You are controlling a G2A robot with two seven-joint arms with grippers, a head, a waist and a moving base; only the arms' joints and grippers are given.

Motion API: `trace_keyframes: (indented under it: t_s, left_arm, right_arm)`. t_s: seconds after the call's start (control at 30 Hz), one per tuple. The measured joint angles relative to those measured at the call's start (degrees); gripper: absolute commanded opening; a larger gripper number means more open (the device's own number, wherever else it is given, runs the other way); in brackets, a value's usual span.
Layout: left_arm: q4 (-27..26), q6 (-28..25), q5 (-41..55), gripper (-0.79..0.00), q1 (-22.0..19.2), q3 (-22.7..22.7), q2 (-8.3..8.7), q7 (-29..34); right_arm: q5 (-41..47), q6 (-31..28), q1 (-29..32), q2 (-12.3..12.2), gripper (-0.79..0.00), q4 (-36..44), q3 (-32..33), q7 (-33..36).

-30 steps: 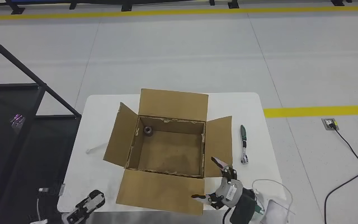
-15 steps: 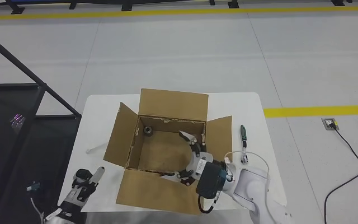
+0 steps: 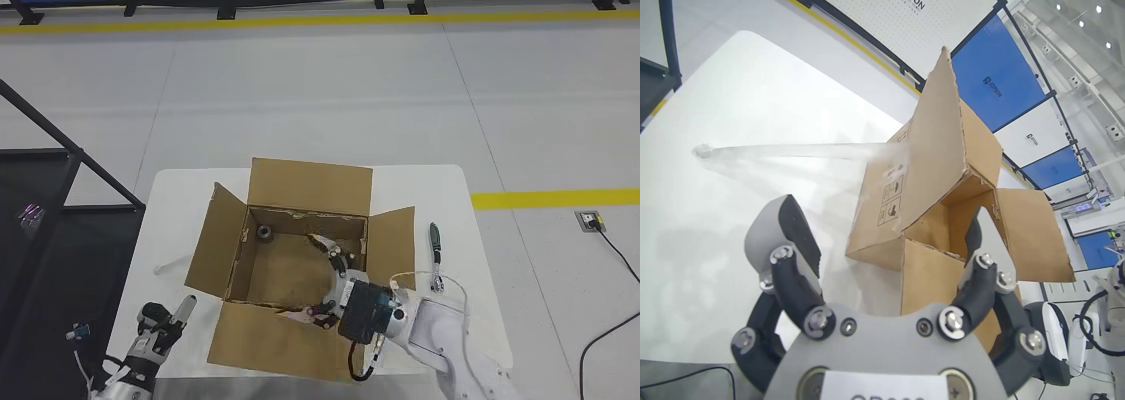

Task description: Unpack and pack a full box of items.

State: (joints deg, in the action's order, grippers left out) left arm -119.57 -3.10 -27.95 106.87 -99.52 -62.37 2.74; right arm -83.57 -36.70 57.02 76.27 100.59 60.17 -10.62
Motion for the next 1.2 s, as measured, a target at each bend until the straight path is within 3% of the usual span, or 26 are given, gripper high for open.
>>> trace_keyframes:
  t_s: [0.17,0.23,0.3,0.37,0.4,0.6,0.87,1.2]
  left_arm:
    - [-0.1,-0.3,-5.8,0.000,-2.9,1.1,-0.05,-0.3]
    - [0.3,0.4,-7.8,-0.320,-4.4,1.8,-0.12,-0.6]
    - [1.1,2.1,-10.7,-0.468,-6.4,2.9,-0.22,-1.2]
    - [1.9,4.1,-14.7,-0.514,-8.4,4.8,-0.37,-2.0]
    - [2.3,4.7,-16.1,-0.582,-9.2,5.7,-0.45,-2.2]
    - [4.3,6.2,-22.7,-0.785,-13.2,10.5,-0.89,-2.4]
    - [5.2,8.0,-28.4,-0.785,-15.4,13.0,-1.36,-2.7]
    - [2.8,8.5,-30.3,-0.785,-14.1,12.9,-1.91,-5.7]
  right_arm:
    - [7.1,5.6,-9.0,2.3,0.000,-7.0,-5.5,10.7]
    - [8.8,7.8,-11.8,3.1,0.000,-9.3,-7.2,13.6]
    - [10.0,8.9,-13.9,3.8,0.000,-11.0,-8.7,14.3]
    - [10.3,9.1,-14.7,4.1,0.000,-12.0,-9.1,13.4]
    - [10.2,9.3,-14.6,4.1,0.000,-12.2,-9.0,12.8]
    - [8.2,8.9,-10.7,3.3,0.000,-10.0,-6.5,9.4]
    - [6.1,7.6,-5.6,2.2,0.000,-7.0,-3.1,6.8]
    - [5.9,6.6,-4.7,2.0,0.000,-7.4,-2.1,5.5]
